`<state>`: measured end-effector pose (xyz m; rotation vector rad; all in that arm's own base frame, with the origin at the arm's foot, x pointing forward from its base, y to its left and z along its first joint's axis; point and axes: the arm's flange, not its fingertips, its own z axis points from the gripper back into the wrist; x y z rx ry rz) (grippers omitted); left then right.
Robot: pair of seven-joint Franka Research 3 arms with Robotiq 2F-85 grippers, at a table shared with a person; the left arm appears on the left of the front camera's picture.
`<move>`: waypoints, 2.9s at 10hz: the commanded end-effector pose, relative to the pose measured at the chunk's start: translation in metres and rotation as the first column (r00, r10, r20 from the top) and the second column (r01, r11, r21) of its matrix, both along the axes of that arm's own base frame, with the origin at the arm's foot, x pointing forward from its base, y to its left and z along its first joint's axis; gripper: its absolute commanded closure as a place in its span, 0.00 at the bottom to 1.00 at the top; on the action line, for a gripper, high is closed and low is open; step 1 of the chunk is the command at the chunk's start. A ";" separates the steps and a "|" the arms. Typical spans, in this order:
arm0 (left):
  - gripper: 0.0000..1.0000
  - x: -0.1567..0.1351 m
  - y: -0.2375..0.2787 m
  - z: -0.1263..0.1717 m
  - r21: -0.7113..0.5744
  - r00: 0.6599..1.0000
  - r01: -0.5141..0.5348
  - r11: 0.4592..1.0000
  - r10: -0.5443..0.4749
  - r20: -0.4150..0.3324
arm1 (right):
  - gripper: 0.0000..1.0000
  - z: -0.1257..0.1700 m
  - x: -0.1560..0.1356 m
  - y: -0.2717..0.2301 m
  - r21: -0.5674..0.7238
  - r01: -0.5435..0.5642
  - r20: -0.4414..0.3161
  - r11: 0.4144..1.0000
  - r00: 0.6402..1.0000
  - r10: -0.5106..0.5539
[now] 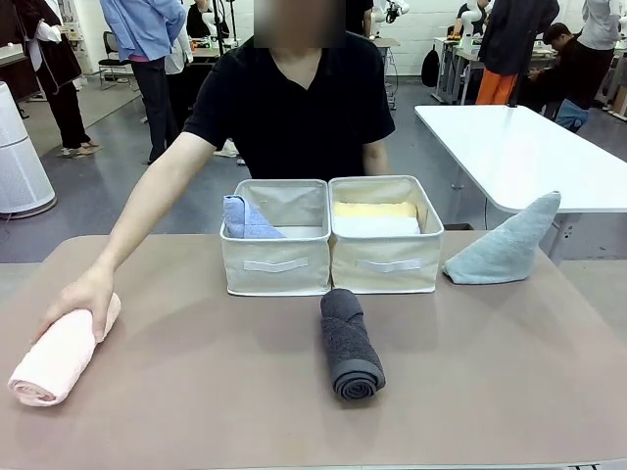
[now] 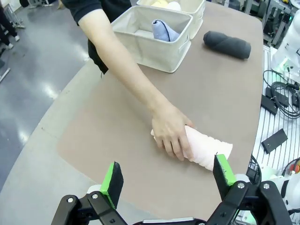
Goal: Sort the towels based on their folding style.
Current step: Pick up another triangle-folded towel from the table and place it in the left Fabric basket.
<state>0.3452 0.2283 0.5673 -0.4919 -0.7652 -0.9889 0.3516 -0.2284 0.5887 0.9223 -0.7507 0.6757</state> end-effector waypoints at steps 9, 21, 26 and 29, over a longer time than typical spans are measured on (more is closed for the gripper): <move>0.00 -0.007 0.005 0.001 -0.085 0.993 0.023 0.996 -0.013 0.118 | 0.00 0.000 0.000 0.001 0.011 -0.004 0.016 1.000 1.000 0.004; 0.00 -0.005 0.004 0.006 -0.070 0.996 0.006 0.998 0.001 0.090 | 0.00 0.041 0.030 0.102 -0.438 -0.152 -0.141 0.886 0.985 0.100; 0.00 -0.005 0.004 0.006 -0.070 0.996 0.006 0.998 0.001 0.090 | 0.00 0.071 -0.029 0.017 -0.625 -0.203 0.111 0.754 0.933 0.343; 0.00 -0.005 0.004 0.006 -0.070 0.996 0.006 0.998 0.001 0.090 | 0.00 0.036 -0.016 0.037 -0.810 -0.202 0.114 0.551 0.868 0.484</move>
